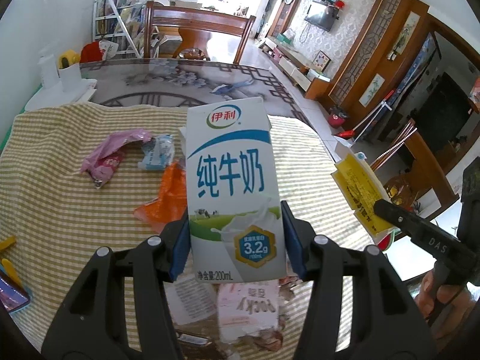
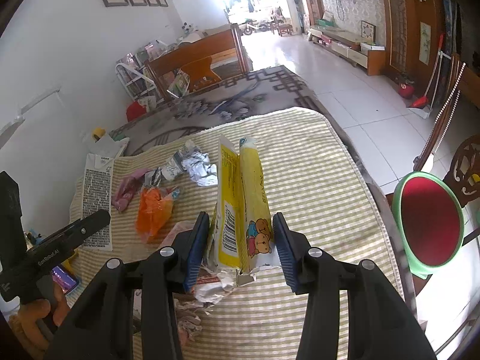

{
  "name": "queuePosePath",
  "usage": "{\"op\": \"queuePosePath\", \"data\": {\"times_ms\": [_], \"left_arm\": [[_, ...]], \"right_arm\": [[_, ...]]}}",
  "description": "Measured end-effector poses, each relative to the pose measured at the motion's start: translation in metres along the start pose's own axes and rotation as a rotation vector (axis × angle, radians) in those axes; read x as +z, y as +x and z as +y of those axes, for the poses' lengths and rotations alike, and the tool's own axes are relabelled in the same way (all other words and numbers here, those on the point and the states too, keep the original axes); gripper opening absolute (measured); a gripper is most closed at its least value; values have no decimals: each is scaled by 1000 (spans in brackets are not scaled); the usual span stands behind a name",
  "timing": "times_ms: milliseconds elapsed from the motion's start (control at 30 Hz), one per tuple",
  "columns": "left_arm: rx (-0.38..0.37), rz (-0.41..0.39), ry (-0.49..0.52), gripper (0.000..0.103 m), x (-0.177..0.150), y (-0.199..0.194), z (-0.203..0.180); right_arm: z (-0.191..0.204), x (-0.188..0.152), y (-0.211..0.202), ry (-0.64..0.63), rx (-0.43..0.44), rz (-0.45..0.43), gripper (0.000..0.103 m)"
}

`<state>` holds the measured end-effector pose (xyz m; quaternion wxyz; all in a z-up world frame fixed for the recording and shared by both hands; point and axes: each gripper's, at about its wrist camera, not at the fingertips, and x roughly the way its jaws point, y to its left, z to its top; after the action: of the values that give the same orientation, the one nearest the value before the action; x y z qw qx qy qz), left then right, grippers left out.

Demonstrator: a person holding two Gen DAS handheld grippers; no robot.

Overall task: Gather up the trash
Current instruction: 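Carry milk carton and yellow box to the red bucket and release both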

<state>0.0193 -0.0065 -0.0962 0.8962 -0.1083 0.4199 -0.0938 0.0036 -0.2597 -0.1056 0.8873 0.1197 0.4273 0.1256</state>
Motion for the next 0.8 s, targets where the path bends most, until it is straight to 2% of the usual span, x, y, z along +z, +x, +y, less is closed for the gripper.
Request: {"op": "queuePosePath", "data": {"times_ms": [200, 300, 400, 500, 800], "left_arm": [[5, -5, 7, 51, 1, 10, -24], [6, 8, -13, 51, 3, 16, -40], [6, 4, 25, 51, 5, 23, -63], [-25, 14, 14, 51, 9, 36, -82], [-108, 57, 132, 51, 18, 86, -174]], "right_arm": [[-26, 2, -5, 18, 2, -7, 43], [-43, 7, -3, 21, -1, 17, 43], [-61, 13, -10, 35, -2, 3, 43], [-82, 15, -18, 47, -12, -2, 43], [-173, 12, -46, 166, -84, -19, 43]]}}
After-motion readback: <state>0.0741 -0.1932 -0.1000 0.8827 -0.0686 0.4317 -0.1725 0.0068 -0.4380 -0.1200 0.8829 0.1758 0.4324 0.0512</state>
